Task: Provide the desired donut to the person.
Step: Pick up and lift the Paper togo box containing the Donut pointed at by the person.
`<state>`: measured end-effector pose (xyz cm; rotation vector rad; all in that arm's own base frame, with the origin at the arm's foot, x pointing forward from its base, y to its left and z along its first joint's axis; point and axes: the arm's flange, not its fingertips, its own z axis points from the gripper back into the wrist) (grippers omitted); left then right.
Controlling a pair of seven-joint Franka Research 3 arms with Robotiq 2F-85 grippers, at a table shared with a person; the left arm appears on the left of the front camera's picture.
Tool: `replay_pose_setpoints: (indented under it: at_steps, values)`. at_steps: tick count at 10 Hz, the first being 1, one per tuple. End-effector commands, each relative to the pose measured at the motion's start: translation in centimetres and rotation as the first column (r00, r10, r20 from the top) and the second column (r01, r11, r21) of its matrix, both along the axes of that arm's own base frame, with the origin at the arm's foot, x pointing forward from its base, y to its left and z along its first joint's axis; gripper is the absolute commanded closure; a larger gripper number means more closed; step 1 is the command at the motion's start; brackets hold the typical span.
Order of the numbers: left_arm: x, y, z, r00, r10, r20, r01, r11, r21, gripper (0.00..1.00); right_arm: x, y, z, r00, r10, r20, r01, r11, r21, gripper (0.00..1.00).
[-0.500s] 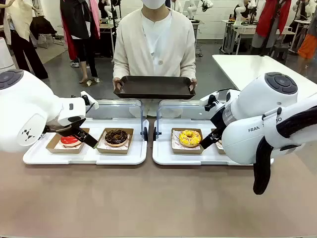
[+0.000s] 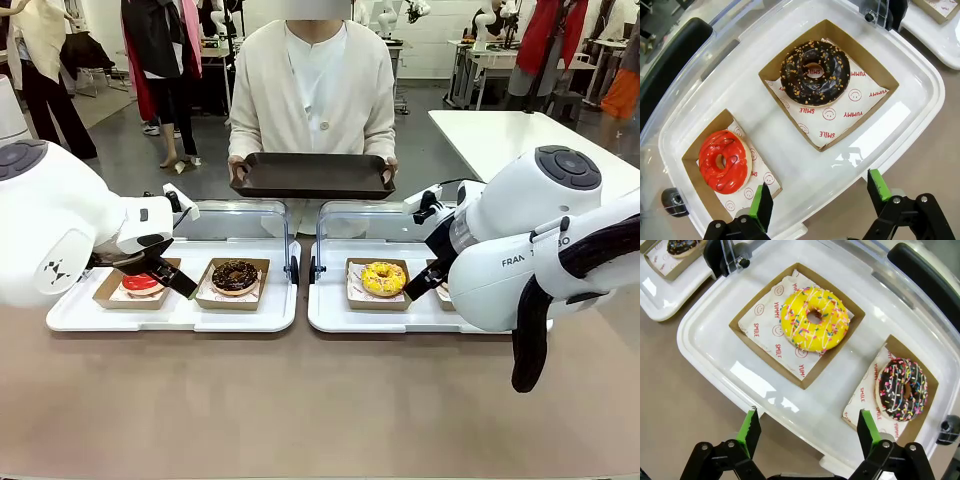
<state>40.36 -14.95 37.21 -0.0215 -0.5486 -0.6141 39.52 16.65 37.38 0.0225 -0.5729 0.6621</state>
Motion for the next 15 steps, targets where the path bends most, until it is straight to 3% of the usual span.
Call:
replay_pose_setpoints:
  at_steps: [1,7,9,12,14,15]
  values:
    - [0.0,0.0,0.0,1.0,0.0,0.0,0.0,1.0,0.0,0.0,0.0,0.0,0.0,1.0,0.0,0.0,0.0,1.0,0.0,0.0]
    - [0.0,0.0,0.0,1.0,0.0,0.0,0.0,1.0,0.0,0.0,0.0,0.0,0.0,1.0,0.0,0.0,0.0,1.0,0.0,0.0]
    - [-1.7,-0.3,8.6,1.0,-0.015,0.012,0.014,0.992,0.127,0.0,-1.7,0.7,7.9,0.998,-0.007,-0.063,0.003,0.998,-0.062,0.0]
    - [-3.1,-0.6,19.5,0.999,-0.044,-0.018,0.046,0.983,0.177,0.0,-3.5,-0.6,17.5,0.994,-0.065,-0.09,0.06,0.996,-0.059,0.0]
    - [-5.1,0.1,23.3,0.999,-0.013,0.031,0.008,0.989,0.151,0.0,-5.3,-1.3,21.8,0.995,-0.093,-0.042,0.091,0.995,-0.048,0.0]
    - [-5.4,0.7,24.1,0.998,0.006,0.059,-0.014,0.99,0.143,0.0,-5.4,-1.6,22.1,0.994,-0.103,-0.035,0.101,0.993,-0.059,0.0]
